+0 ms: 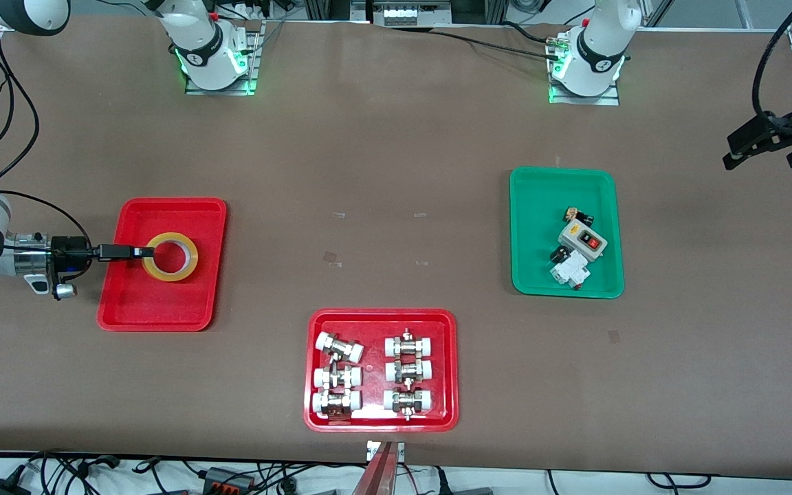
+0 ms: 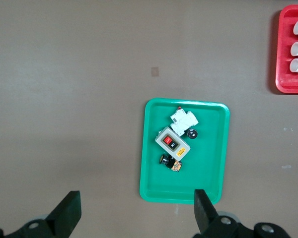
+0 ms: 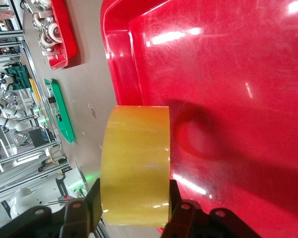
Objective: Left arm passes tape to right arm into tray
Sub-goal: 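Lower the tape roll into the empty red tray with the right gripper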
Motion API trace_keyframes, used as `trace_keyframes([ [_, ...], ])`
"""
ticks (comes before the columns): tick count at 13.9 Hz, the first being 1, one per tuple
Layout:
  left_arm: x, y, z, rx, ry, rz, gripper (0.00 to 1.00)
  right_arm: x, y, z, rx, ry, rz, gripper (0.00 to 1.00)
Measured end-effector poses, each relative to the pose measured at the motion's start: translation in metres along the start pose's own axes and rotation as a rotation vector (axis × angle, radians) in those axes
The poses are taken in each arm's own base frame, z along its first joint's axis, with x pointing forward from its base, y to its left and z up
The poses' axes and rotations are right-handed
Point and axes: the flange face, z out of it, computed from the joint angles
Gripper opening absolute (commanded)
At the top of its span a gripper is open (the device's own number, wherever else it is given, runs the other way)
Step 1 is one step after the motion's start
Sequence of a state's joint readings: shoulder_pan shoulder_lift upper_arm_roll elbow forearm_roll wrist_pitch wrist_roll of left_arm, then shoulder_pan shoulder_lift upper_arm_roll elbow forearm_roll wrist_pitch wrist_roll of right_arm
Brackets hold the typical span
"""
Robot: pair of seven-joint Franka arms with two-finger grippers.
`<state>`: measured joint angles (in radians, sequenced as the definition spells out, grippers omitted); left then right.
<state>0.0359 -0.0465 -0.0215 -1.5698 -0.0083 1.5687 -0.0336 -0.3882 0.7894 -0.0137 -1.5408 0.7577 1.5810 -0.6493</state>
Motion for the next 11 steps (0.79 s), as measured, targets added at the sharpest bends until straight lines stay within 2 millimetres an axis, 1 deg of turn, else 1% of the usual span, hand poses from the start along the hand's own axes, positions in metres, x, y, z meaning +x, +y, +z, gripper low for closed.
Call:
trace_keyframes([
  [4,-0.007,0.001,-0.013,0.000,0.023,0.001,1.00,0.001,0.000,-0.004,-0.019,-0.004,-0.006,1.00],
  [8,-0.007,0.007,-0.011,0.000,0.018,0.015,1.00,0.007,-0.006,-0.017,-0.120,-0.019,-0.043,1.00],
  [11,-0.007,0.003,-0.010,0.001,0.012,0.006,1.00,0.014,-0.011,-0.016,-0.183,-0.017,-0.067,1.00],
])
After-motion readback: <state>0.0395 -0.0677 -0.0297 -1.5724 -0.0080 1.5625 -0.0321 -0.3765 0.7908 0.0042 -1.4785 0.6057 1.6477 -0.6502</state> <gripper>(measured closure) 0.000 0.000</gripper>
